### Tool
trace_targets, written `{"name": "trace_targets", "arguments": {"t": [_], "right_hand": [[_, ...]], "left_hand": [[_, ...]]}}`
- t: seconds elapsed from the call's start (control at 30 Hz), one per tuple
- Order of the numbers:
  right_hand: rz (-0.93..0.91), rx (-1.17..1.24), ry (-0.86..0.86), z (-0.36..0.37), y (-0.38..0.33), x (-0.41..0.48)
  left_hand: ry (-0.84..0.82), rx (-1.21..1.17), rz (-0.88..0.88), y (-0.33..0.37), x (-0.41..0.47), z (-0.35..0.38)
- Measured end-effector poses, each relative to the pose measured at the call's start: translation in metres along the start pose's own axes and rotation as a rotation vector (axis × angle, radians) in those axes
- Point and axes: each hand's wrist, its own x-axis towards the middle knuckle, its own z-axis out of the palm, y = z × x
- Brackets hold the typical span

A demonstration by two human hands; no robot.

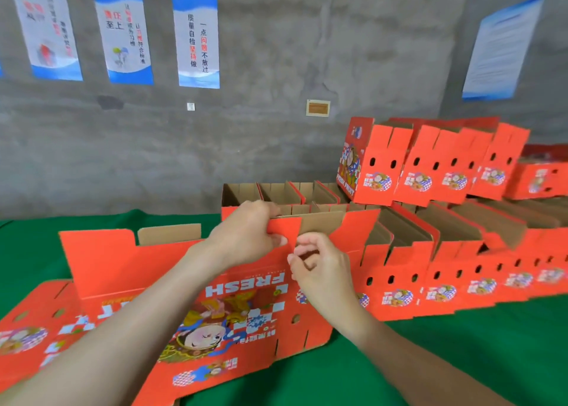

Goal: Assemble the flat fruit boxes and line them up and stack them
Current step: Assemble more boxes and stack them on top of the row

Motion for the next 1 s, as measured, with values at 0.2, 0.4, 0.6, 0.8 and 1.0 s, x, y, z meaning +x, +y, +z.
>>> {"name": "trace_targets", "arguments": {"t": [0.2, 0.4, 0.6, 0.8, 1.0], "right_hand": [[0.030, -0.132, -0.010, -0.046, 0.025, 0.002], [0.212, -0.146, -0.209, -0.084, 0.053, 0.003], [0.167, -0.355, -0.334, -0.109, 0.076, -0.010], [0.221, -0.162, -0.523, -0.130, 0.082, -0.020], [0.250, -0.128, -0.620, -0.152, 0.084, -0.019]], "left_hand": [[0.030, -0.162, -0.074, 0.044, 0.025, 0.035], [-0.020, -0.261, -0.211, 0.074, 0.040, 0.072], [-0.107, -0.319, -0.318, 0.092, 0.043, 0.099], [-0.429, -0.259, -0.336, 0.097, 0.049, 0.086], [-0.262, 0.073, -0.229, 0.069, 0.047, 0.036]]}}
